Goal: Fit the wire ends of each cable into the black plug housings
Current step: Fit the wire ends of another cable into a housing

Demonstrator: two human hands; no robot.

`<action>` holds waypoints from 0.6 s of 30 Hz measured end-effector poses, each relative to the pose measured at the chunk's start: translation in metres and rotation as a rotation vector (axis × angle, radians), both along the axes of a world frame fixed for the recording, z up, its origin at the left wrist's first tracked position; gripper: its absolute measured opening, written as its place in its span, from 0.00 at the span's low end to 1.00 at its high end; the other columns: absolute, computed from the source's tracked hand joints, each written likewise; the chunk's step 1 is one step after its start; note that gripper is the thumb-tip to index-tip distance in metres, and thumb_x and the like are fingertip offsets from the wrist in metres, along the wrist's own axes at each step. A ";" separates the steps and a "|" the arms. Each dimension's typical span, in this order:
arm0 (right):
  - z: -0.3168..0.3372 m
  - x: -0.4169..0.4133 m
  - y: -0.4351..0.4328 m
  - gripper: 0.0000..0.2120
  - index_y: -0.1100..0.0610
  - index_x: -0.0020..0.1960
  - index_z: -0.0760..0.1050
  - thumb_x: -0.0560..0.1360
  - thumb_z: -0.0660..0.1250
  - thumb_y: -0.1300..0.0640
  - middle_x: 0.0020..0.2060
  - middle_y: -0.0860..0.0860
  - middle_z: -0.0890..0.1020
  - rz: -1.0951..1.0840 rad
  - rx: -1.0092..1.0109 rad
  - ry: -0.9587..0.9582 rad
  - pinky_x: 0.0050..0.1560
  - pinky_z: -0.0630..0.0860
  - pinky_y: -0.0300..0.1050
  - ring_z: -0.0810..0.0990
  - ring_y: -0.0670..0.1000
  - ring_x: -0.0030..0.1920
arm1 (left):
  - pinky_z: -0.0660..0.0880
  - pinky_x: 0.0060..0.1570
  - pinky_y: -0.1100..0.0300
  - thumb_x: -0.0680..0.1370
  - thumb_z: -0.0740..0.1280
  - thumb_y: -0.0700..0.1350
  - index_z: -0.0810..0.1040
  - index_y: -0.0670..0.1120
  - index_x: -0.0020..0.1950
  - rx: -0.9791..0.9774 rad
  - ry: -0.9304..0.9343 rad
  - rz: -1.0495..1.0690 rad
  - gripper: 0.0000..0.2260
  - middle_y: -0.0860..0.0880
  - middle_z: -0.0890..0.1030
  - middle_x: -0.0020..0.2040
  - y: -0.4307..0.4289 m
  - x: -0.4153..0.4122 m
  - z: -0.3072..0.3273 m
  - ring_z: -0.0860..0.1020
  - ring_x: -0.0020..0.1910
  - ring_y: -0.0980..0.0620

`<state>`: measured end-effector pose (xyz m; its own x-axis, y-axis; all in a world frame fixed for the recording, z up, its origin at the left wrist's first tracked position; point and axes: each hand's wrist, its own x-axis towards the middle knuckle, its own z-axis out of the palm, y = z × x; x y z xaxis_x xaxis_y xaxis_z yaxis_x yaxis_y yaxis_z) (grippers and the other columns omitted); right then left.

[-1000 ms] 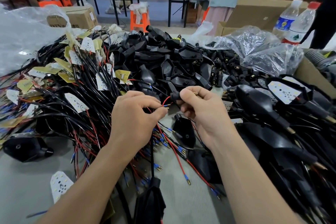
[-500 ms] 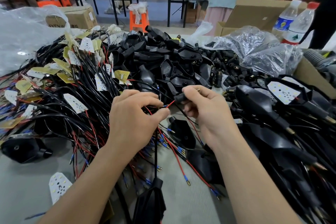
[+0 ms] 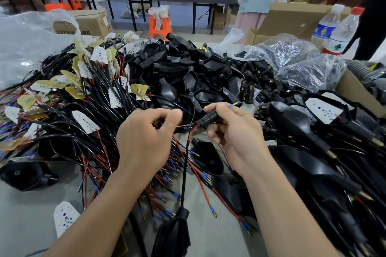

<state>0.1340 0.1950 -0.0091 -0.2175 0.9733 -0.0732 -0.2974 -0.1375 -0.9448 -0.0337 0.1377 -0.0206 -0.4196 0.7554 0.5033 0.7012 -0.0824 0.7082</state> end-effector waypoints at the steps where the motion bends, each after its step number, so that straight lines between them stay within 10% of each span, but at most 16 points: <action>1: 0.001 0.000 0.000 0.15 0.62 0.47 0.82 0.85 0.59 0.62 0.31 0.53 0.78 0.019 -0.009 0.043 0.25 0.67 0.39 0.74 0.50 0.27 | 0.70 0.40 0.60 0.78 0.63 0.65 0.87 0.58 0.46 -0.030 0.018 0.039 0.17 0.64 0.78 0.29 0.000 -0.002 0.000 0.78 0.38 0.62; 8: 0.003 -0.003 -0.002 0.17 0.65 0.51 0.82 0.86 0.56 0.62 0.37 0.59 0.81 0.158 -0.011 0.035 0.27 0.68 0.41 0.76 0.53 0.28 | 0.74 0.38 0.70 0.81 0.69 0.55 0.85 0.65 0.43 -0.127 -0.073 -0.195 0.08 0.66 0.84 0.37 0.003 0.004 0.002 0.82 0.42 0.65; 18: 0.000 -0.007 -0.003 0.16 0.65 0.49 0.81 0.86 0.56 0.63 0.32 0.57 0.79 -0.002 -0.031 -0.005 0.25 0.70 0.41 0.76 0.52 0.27 | 0.75 0.51 0.75 0.76 0.72 0.33 0.85 0.60 0.60 0.042 -0.192 -0.131 0.23 0.66 0.86 0.51 0.003 -0.001 -0.001 0.83 0.51 0.66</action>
<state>0.1272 0.1920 -0.0091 -0.2151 0.9710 -0.1046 -0.2929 -0.1664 -0.9416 -0.0347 0.1412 -0.0221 -0.4102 0.7900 0.4556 0.5355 -0.1958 0.8216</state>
